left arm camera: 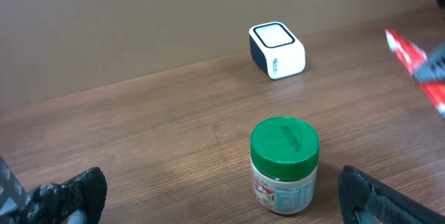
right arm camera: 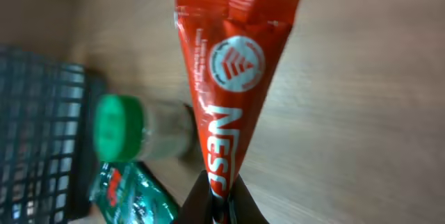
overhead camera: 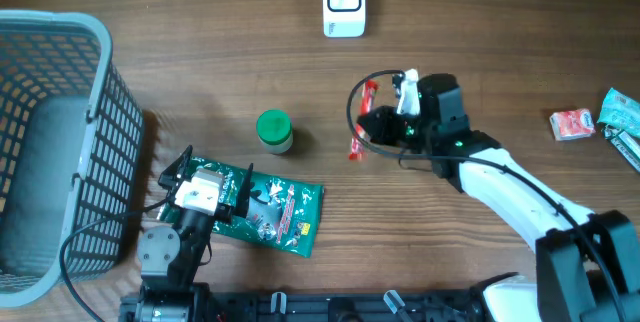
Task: Scan the item barcode
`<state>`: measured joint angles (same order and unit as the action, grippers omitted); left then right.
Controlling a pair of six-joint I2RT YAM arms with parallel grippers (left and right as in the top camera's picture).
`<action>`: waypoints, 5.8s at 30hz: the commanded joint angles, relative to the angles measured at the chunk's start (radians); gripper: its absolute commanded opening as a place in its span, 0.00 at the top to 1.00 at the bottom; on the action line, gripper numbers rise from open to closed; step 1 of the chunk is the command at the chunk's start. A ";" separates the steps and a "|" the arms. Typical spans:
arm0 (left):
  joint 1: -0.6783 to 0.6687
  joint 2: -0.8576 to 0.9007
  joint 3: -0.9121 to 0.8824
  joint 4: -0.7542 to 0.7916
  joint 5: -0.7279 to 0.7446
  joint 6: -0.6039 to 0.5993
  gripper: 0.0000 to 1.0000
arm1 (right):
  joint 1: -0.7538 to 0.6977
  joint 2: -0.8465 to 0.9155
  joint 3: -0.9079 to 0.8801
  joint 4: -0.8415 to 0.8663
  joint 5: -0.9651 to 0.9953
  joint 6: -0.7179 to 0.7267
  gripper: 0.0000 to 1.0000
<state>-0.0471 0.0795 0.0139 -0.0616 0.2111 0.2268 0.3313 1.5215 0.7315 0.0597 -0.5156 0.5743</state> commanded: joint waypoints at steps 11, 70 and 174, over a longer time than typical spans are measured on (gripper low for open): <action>-0.003 -0.007 -0.004 -0.003 0.013 -0.006 0.00 | -0.053 -0.020 0.009 0.745 -0.721 -0.491 0.96; -0.003 -0.007 -0.004 -0.003 0.013 -0.006 0.00 | -0.669 -0.370 0.009 0.835 -1.101 1.495 0.96; -0.003 -0.007 -0.004 -0.003 0.013 -0.006 0.00 | 0.401 0.735 1.190 -1.032 0.167 1.202 0.01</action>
<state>-0.0471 0.0795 0.0139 -0.0616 0.2111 0.2268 0.7307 2.1918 1.9282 -0.9737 -0.2722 1.7687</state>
